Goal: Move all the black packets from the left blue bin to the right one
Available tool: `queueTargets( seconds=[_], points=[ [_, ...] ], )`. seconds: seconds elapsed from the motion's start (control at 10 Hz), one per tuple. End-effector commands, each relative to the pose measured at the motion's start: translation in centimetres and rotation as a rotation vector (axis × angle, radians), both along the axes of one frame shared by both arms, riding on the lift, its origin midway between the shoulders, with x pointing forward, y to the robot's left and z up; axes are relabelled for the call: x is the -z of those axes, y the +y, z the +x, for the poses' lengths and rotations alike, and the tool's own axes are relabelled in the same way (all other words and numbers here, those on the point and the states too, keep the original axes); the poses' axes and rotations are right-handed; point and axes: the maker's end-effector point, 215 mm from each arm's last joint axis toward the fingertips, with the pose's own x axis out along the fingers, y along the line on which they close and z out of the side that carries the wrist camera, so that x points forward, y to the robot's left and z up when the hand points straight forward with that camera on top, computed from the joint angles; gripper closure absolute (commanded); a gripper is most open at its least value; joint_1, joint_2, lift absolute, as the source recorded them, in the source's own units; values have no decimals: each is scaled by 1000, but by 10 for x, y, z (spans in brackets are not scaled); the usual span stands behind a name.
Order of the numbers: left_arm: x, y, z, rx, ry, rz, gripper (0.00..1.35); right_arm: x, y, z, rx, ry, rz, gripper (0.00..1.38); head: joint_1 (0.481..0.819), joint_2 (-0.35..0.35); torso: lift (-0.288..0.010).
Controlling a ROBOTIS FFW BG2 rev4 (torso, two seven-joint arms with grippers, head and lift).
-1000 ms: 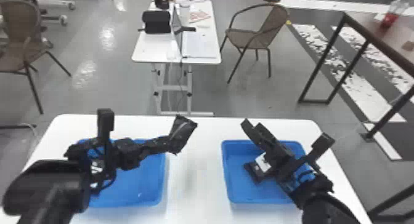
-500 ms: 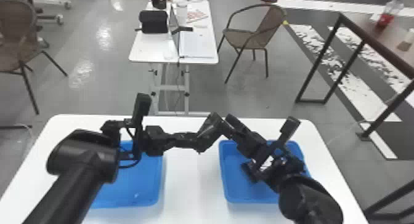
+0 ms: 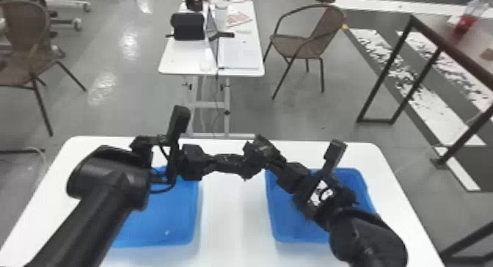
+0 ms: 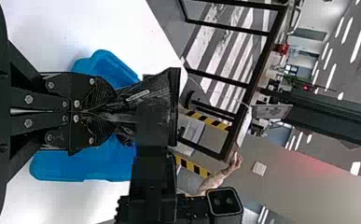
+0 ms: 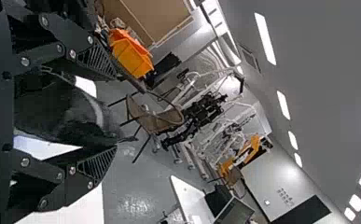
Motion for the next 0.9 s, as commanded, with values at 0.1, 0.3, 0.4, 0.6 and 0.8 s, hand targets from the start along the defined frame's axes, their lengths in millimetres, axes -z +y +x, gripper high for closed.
queueTargets(
  seconds=[0.1, 0.3, 0.4, 0.6, 0.8],
  points=[
    [-4, -6, 0, 8, -8, -9, 1211, 6, 1, -1, 1, 16, 0, 1283, 695, -112, 0],
    [-4, -4, 1, -8, -5, -18, 1187, 2, -3, 3, 22, 4, 9, 1283, 695, -113, 0],
    [9, 4, 0, -49, 40, -20, 808, 1, -14, 9, 52, 8, 20, 1283, 695, -114, 0],
    [24, 25, -9, -129, 93, -60, 53, 4, -66, 27, 144, 14, 4, 1283, 695, -117, 0],
    [31, 64, -9, -279, 103, -102, 145, 26, -138, 32, 252, 63, -24, 1283, 695, -150, 0]
  ],
)
